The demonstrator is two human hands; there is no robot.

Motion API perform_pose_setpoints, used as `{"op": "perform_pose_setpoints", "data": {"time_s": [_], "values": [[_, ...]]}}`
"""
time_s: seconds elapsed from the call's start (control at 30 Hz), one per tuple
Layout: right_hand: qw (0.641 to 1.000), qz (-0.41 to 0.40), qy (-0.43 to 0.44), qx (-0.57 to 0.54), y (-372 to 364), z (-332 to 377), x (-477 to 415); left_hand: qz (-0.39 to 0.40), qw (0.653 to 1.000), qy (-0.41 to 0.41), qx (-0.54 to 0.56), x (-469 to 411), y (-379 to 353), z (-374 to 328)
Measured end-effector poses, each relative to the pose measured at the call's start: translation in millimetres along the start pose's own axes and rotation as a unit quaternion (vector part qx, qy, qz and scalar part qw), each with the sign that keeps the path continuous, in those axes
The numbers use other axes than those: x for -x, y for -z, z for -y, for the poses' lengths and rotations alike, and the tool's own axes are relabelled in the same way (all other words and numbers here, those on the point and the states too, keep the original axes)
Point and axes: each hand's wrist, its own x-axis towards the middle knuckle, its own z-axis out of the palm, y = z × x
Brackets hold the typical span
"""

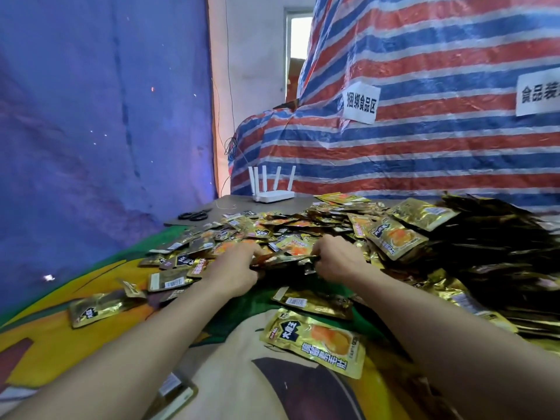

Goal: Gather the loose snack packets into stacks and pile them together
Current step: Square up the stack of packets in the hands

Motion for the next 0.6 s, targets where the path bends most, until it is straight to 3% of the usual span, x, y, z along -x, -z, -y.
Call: {"op": "perform_pose_setpoints", "data": {"time_s": [0.17,0.43,0.53,0.6], "values": [[0.99,0.006,0.012,-0.137,17,-4,14,-0.071,0.988,-0.007,0.135,2,17,-5],[0.937,-0.096,0.011,-0.335,32,-4,51,-0.125,0.977,-0.038,0.166,10,38,-33],[0.915,-0.098,-0.007,-0.391,35,-5,68,-0.209,0.952,0.039,0.22,7,49,-49],[0.89,-0.089,-0.055,-0.443,35,-6,74,-0.218,0.93,0.088,0.281,4,55,-57]]}}
